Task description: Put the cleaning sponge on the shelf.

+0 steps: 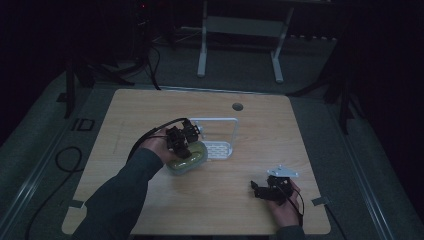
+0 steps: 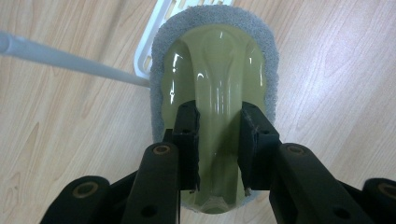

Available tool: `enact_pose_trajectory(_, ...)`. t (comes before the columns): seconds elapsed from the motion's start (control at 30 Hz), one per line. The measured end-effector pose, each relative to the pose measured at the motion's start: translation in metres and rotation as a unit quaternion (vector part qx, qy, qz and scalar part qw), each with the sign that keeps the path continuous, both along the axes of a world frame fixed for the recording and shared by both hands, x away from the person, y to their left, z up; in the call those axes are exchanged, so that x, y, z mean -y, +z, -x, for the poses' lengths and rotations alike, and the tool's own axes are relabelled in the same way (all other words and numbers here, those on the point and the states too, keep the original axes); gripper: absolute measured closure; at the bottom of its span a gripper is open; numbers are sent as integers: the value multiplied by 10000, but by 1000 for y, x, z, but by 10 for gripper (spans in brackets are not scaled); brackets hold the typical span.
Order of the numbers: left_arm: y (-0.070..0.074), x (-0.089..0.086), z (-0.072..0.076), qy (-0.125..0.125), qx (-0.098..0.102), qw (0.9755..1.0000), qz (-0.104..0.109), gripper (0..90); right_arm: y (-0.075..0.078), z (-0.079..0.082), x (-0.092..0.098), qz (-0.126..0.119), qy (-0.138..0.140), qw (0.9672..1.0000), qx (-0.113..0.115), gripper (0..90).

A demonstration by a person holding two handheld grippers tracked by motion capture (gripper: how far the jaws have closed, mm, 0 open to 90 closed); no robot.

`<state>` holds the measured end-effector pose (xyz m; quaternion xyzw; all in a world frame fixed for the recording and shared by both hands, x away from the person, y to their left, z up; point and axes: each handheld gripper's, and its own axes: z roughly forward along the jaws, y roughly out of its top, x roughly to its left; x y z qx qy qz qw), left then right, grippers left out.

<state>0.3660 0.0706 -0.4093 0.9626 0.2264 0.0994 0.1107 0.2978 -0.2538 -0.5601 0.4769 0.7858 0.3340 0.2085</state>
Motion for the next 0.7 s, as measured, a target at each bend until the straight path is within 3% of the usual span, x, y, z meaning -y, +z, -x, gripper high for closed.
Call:
enact_pose_trajectory(0.13, 0, 2, 0, -52, 30, 10000, -23, 714, 0, 0, 0, 0, -1, 10000, -1, 140)
enact_pose_trajectory(0.17, -1, 6, -2, -156, 83, 9998, -130, 714, 0, 0, 0, 0, 0, 10000, -1, 140)
enact_pose_trajectory(0.37, -1, 13, -5, -278, 116, 9992, -245, 714, 0, 0, 0, 0, 0, 10000, -1, 140)
enact_pose_trajectory(0.7, -2, 19, -10, -567, 164, 9979, -252, 714, 0, 0, 0, 1, 0, 10000, -1, 140)
